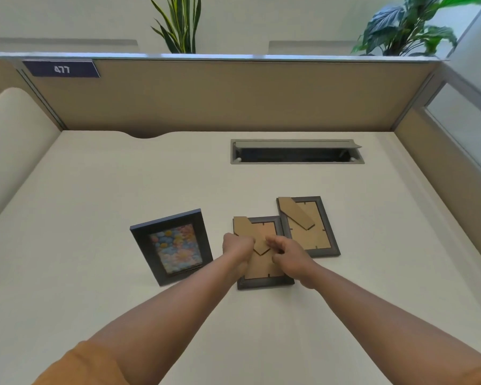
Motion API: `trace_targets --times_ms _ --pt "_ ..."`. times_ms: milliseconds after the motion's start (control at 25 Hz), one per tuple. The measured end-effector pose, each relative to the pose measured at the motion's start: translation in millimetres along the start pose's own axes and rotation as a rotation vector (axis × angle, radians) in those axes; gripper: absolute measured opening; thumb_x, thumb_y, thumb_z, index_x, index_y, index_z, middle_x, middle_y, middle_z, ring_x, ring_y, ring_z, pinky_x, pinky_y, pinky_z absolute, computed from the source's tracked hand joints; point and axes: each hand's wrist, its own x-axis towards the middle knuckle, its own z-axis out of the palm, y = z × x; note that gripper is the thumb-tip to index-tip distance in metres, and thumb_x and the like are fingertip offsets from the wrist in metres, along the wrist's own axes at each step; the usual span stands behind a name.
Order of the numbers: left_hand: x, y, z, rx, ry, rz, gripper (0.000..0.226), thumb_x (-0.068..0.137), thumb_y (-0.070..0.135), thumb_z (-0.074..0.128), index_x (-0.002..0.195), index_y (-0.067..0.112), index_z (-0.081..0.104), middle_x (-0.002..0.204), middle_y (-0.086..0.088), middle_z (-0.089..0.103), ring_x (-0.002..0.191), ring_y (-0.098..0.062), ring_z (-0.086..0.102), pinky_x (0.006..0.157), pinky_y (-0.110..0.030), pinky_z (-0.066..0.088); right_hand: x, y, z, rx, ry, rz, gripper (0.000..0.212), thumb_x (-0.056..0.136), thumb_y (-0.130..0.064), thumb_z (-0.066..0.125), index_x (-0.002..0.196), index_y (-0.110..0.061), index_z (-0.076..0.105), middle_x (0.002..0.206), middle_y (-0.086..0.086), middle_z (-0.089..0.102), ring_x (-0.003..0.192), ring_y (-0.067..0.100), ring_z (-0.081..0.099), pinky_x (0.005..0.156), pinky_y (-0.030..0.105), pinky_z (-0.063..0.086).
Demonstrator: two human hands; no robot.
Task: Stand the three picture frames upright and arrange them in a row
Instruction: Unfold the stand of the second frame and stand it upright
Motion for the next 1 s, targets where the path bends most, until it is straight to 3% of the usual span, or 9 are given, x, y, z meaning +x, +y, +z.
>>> trace_targets --times_ms 120,280,400,560,680,760,840,920,1000 --pt "-1 3 3 -0.075 -0.003 -0.013 0.032 0.091 0.014 0.063 0.121 0.005 0.059 0.117 -0.021 0.070 0.096 -0.032 0.069 0.057 -0.028 0.047 0 3 -1 0.009 0.007 -0.023 0.066 0.094 0.010 0.050 0.153 -0.019 0.043 0.150 -0.001 0.053 0.138 0.014 0.046 0.098 0.023 0.043" --pt "-5 5 3 -0.017 -0.039 0.048 0.031 0.096 0.011 0.054 0.126 0.008 0.055 0.117 -0.021 0.070 0.090 -0.028 0.066 0.050 -0.024 0.042 -1 4 -3 -0.053 0.058 -0.118 0.064 0.094 0.010 0.047 0.149 -0.022 0.049 0.144 0.000 0.057 0.133 0.018 0.051 0.103 0.034 0.051" --pt "-10 7 1 0.029 -0.096 0.092 0.025 0.099 0.012 0.052 0.123 0.014 0.049 0.119 -0.016 0.066 0.100 -0.031 0.071 0.054 -0.027 0.053 0 5 -9 -0.327 0.161 -0.252 0.069 0.090 0.013 0.044 0.151 -0.021 0.046 0.150 0.002 0.053 0.140 0.022 0.046 0.112 0.037 0.044" --pt "-5 19 -5 0.140 -0.011 0.180 0.015 0.103 0.019 0.048 0.117 0.017 0.048 0.117 -0.013 0.063 0.101 -0.033 0.070 0.082 -0.041 0.063 -3 14 -29 -0.752 0.115 -0.395 0.084 0.088 0.017 0.043 0.156 -0.031 0.035 0.160 0.004 0.041 0.151 0.026 0.028 0.121 0.045 0.031" --pt "-8 37 -11 0.201 -0.013 0.162 0.014 0.102 0.018 0.049 0.116 0.015 0.048 0.117 -0.016 0.064 0.099 -0.033 0.071 0.072 -0.037 0.063 -6 14 -34 -0.895 0.047 -0.557 0.089 0.086 0.017 0.050 0.160 -0.027 0.026 0.163 -0.003 0.036 0.155 0.022 0.021 0.120 0.046 0.028" --pt "-12 49 -15 0.276 -0.020 0.141 0.020 0.101 0.011 0.045 0.119 0.008 0.050 0.115 -0.021 0.067 0.086 -0.030 0.070 0.054 -0.029 0.053 -5 8 -30 -0.816 0.052 -0.607 0.091 0.080 0.009 0.067 0.158 -0.026 0.032 0.159 -0.002 0.042 0.150 0.020 0.031 0.119 0.043 0.031" --pt "-19 62 -18 0.320 -0.039 0.128 0.023 0.098 0.003 0.043 0.120 0.002 0.051 0.113 -0.024 0.068 0.074 -0.028 0.069 0.051 -0.030 0.052 3 7 -24 -0.601 0.095 -0.671 0.081 0.074 0.002 0.079 0.147 -0.021 0.053 0.144 0.000 0.061 0.133 0.018 0.054 0.110 0.041 0.046" --pt "-29 78 -21 0.340 -0.084 0.122 0.020 0.098 -0.001 0.048 0.117 0.000 0.050 0.118 -0.024 0.065 0.086 -0.030 0.074 0.071 -0.035 0.063 4 2 -21 -0.315 0.135 -0.617 0.060 0.077 0.005 0.078 0.133 -0.016 0.067 0.128 0.001 0.070 0.120 0.017 0.064 0.104 0.036 0.053" --pt "-42 94 -25 0.442 -0.152 0.161 0.021 0.097 0.004 0.060 0.115 0.002 0.048 0.119 -0.017 0.060 0.098 -0.031 0.074 0.086 -0.038 0.063 -2 -8 -22 -0.084 0.123 -0.478 0.048 0.084 0.011 0.069 0.126 -0.012 0.071 0.120 0.000 0.072 0.114 0.016 0.066 0.098 0.025 0.053"
